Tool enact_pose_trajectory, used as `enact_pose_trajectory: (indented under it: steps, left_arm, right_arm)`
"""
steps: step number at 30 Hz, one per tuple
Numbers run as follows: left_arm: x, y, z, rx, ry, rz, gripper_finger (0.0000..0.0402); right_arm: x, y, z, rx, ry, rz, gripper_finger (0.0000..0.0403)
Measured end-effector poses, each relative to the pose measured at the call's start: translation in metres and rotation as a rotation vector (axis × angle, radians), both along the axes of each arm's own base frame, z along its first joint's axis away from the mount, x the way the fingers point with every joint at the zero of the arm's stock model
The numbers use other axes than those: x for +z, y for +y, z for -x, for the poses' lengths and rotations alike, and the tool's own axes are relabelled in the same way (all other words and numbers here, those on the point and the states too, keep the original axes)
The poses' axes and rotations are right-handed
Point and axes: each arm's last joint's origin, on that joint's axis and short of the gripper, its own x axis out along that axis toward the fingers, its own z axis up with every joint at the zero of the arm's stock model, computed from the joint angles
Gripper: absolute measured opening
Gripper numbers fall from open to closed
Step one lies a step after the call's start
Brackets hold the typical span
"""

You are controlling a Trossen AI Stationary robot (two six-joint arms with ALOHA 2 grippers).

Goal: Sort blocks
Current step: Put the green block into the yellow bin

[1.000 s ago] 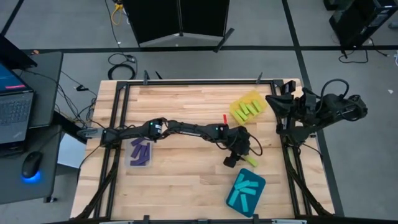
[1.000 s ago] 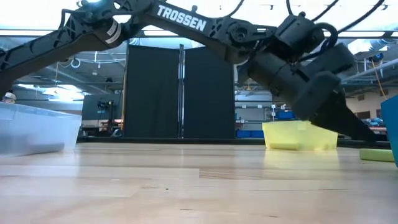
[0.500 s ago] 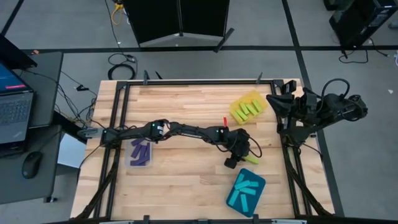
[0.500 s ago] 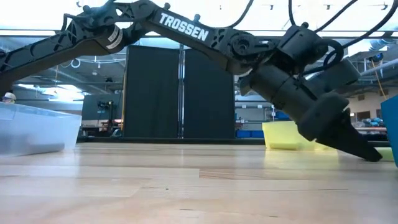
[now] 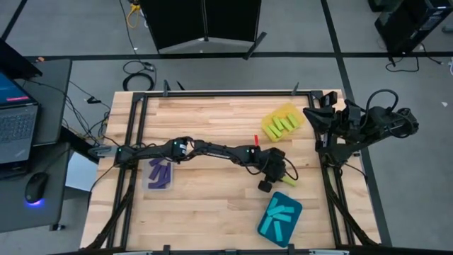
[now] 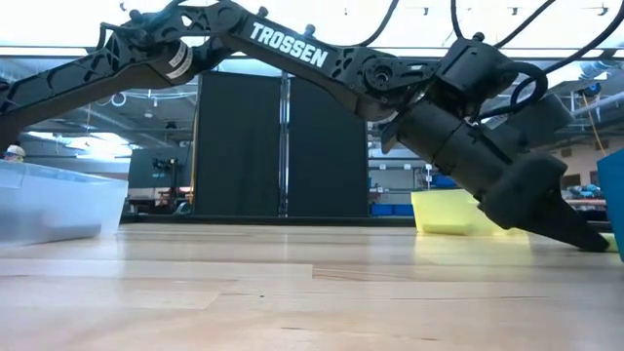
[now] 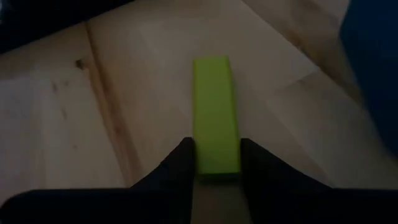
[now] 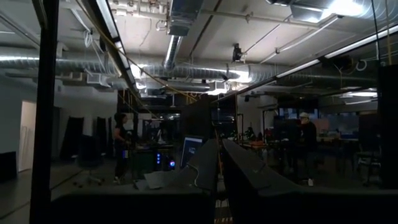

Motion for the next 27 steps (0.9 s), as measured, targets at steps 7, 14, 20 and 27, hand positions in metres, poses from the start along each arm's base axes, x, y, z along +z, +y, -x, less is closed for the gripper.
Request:
enact_pose_trajectory:
  steps: [7, 14, 20, 27]
  left_arm:
    - [0.027, 0.027, 0.001, 0.143, -0.024, 0.022, 0.0105]
    - [0.098, 0.062, 0.007, 0.411, -0.206, -0.020, 0.0105]
    - [0.090, 0.132, 0.021, 0.694, -0.099, 0.117, 0.0105]
    - [0.085, 0.151, 0.028, 0.671, -0.017, 0.248, 0.0241]
  right_arm:
    - [0.000, 0.000, 0.000, 0.000, 0.000, 0.000, 0.0034]
    - [0.000, 0.000, 0.000, 0.000, -0.004, -0.001, 0.0034]
    - [0.000, 0.000, 0.000, 0.007, -0.008, -0.012, 0.0034]
    - [-0.001, 0.001, -0.003, 0.020, 0.003, -0.034, 0.0034]
